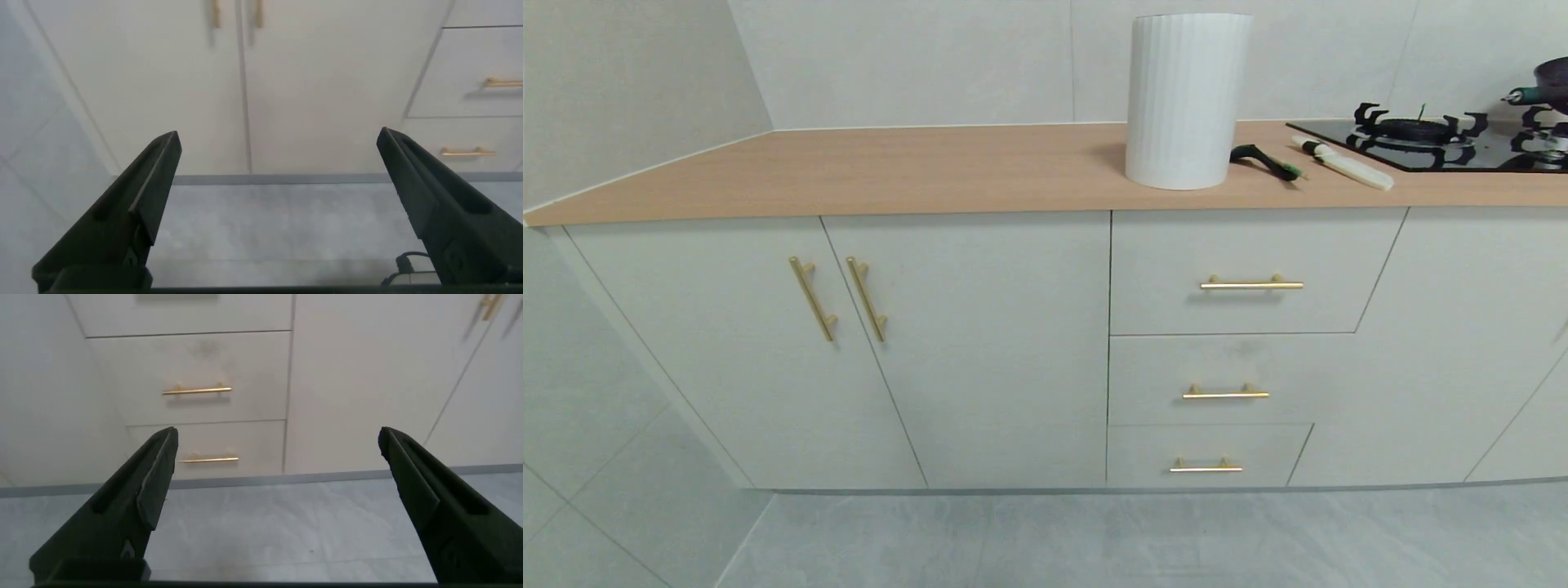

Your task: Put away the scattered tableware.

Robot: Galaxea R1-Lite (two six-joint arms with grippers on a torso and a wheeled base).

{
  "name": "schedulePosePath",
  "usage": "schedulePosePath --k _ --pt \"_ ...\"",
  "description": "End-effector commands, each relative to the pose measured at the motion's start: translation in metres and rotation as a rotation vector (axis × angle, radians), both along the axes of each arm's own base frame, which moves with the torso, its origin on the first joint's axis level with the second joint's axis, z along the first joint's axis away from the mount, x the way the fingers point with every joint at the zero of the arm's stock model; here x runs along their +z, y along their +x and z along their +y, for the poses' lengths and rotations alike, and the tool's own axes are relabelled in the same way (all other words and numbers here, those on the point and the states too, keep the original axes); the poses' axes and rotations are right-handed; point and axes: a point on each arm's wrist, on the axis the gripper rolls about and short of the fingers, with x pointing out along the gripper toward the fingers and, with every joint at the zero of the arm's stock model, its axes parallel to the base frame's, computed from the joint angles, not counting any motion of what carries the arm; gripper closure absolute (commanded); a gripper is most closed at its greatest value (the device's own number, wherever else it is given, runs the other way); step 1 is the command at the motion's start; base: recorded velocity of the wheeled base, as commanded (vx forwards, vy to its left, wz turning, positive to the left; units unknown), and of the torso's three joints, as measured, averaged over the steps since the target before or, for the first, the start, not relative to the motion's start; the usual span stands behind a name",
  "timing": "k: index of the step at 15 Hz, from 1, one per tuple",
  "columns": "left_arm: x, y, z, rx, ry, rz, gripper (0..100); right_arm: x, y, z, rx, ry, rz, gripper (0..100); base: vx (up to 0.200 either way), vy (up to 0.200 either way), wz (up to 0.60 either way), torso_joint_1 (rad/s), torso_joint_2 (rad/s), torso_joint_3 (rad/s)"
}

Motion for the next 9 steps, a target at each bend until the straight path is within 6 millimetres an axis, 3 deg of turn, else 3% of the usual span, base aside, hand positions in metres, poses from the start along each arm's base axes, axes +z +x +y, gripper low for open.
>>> schedulePosePath --k 1,6,9 --pt "0.0 0.0001 0.0 0.0 -0.002 0.002 0 0.0001 0.0002 0.0 0.001 0.0 0.002 0 0.0 0.0 0.0 0.0 0.0 0.0" --pt "0.0 0.0001 0.0 0.0 0.0 0.002 0 0.0001 0.0002 0.0 0.001 0.001 0.002 0 0.0 0.0 0.0 0.0 0.0 0.0" --pt "0.0 0.0001 0.0 0.0 0.0 0.002 0 0.0 0.0001 0.0 0.001 0.006 0.0 0 0.2 0.0 0.0 -0.002 0.01 0.005"
